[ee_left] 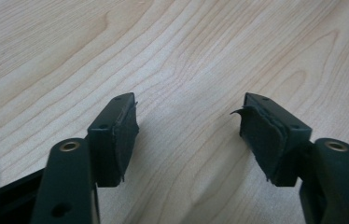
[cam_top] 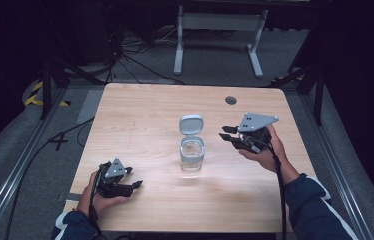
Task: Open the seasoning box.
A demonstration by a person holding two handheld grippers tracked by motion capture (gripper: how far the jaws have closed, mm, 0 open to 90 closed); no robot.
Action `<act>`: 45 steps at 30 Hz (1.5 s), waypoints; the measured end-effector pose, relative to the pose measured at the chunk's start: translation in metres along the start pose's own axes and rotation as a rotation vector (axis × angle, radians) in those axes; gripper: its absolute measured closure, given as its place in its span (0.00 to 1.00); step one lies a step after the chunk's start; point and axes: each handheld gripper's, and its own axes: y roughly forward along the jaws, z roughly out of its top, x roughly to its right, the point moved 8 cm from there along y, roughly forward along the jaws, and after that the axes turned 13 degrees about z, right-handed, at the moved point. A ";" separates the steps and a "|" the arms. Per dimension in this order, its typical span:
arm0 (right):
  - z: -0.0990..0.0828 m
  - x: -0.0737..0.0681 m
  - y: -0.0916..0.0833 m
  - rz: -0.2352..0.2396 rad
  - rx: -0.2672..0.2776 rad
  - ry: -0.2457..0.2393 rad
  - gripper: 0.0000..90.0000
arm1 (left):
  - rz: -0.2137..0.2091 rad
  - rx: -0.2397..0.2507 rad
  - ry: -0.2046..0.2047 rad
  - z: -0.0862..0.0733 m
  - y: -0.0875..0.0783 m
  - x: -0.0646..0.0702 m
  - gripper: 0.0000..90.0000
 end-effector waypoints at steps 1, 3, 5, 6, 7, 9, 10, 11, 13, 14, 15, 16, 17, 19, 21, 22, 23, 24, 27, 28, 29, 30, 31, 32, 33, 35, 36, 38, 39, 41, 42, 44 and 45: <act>-0.003 -0.001 -0.003 0.001 -0.006 -0.003 0.78 | 0.006 0.001 0.013 0.001 0.001 -0.001 0.37; -0.009 -0.003 -0.009 -0.005 -0.013 -0.002 0.75 | -0.009 -0.016 0.010 0.001 0.001 0.001 0.31; -0.017 -0.005 -0.013 0.003 -0.018 0.013 0.73 | -0.004 -0.012 -0.005 0.002 0.003 0.003 0.27; -0.021 -0.005 -0.015 0.000 -0.027 0.016 0.72 | 0.007 -0.015 0.002 0.002 0.004 0.003 0.25; -0.028 -0.006 -0.017 -0.004 -0.042 0.020 0.71 | 0.008 -0.028 0.009 0.002 0.003 0.003 0.23; -0.037 -0.007 -0.021 -0.009 -0.054 0.028 0.69 | 0.008 -0.028 0.000 0.002 0.003 0.003 0.22; -0.039 -0.007 -0.023 -0.011 -0.058 0.032 0.68 | 0.009 -0.029 0.000 0.002 0.003 0.003 0.22; -0.043 -0.007 -0.025 -0.012 -0.056 0.040 0.67 | 0.006 -0.019 -0.005 0.002 0.005 0.004 0.21; -0.051 -0.008 -0.031 -0.013 -0.063 0.044 0.65 | 0.007 -0.022 -0.002 0.002 0.005 0.004 0.20; -0.054 -0.008 -0.033 -0.014 -0.066 0.047 0.64 | 0.009 -0.024 0.001 0.002 0.005 0.003 0.19; -0.057 -0.008 -0.035 -0.017 -0.066 0.053 0.64 | 0.009 -0.024 0.003 0.002 0.005 0.003 0.19; -0.060 -0.009 -0.037 -0.015 -0.069 0.058 0.64 | 0.009 -0.025 0.010 0.002 0.005 0.003 0.19; -0.064 -0.009 -0.039 -0.019 -0.068 0.064 0.64 | 0.009 -0.025 0.010 0.002 0.005 0.003 0.18; -0.070 -0.008 -0.043 -0.026 -0.068 0.074 0.63 | 0.009 -0.025 0.009 0.002 0.005 0.003 0.18; -0.079 -0.010 -0.047 -0.021 -0.075 0.075 0.61 | 0.010 -0.025 0.009 0.002 0.005 0.003 0.18; -0.083 -0.011 -0.048 -0.019 -0.079 0.076 0.60 | 0.010 -0.024 0.009 0.002 0.005 0.003 0.18; -0.087 -0.013 -0.050 -0.017 -0.083 0.077 0.59 | 0.010 -0.025 0.009 0.002 0.005 0.003 0.18; -0.093 -0.014 -0.052 -0.018 -0.091 0.079 0.58 | 0.010 -0.025 0.009 0.002 0.005 0.003 0.18; -0.106 -0.017 -0.058 -0.027 -0.092 0.084 0.53 | 0.009 -0.026 0.001 0.002 0.005 0.003 0.18; -0.109 -0.017 -0.059 -0.029 -0.091 0.087 0.53 | 0.009 -0.026 0.007 0.002 0.005 0.003 0.18; -0.109 -0.017 -0.059 -0.029 -0.091 0.087 0.53 | 0.009 -0.026 0.007 0.002 0.005 0.003 0.18; -0.113 -0.018 -0.061 -0.031 -0.097 0.092 0.51 | 0.010 -0.025 0.008 0.002 0.005 0.003 0.18; -0.119 -0.018 -0.062 -0.039 -0.106 0.085 0.49 | 0.010 -0.025 0.006 0.002 0.005 0.003 0.18; -0.126 -0.020 -0.064 -0.039 -0.110 0.090 0.47 | 0.009 -0.026 0.004 0.002 0.005 0.003 0.18; -0.129 -0.021 -0.064 -0.037 -0.116 0.093 0.45 | 0.010 -0.025 0.009 0.002 0.005 0.003 0.18; -0.133 -0.021 -0.064 -0.043 -0.121 0.089 0.43 | 0.008 -0.026 0.001 0.002 0.005 0.004 0.18; -0.137 -0.022 -0.065 -0.047 -0.121 0.087 0.43 | 0.009 -0.025 0.002 0.002 0.005 0.003 0.18; -0.146 -0.025 -0.066 -0.046 -0.110 0.099 0.41 | 0.012 -0.025 -0.008 0.002 0.005 0.004 0.18; -0.150 -0.025 -0.067 -0.054 -0.108 0.098 0.39 | 0.013 -0.025 -0.009 0.002 0.005 0.004 0.18; -0.164 -0.028 -0.070 -0.063 -0.101 0.133 0.38 | 0.013 -0.025 -0.009 0.002 0.004 0.004 0.18; -0.169 -0.028 -0.071 -0.069 -0.101 0.145 0.37 | 0.013 -0.026 -0.012 0.002 0.004 0.004 0.18; -0.175 -0.029 -0.072 -0.075 -0.103 0.156 0.37 | 0.013 -0.026 -0.009 0.002 0.004 0.004 0.18; -0.182 -0.029 -0.075 -0.080 -0.108 0.167 0.37 | 0.013 -0.025 -0.009 0.002 0.004 0.004 0.18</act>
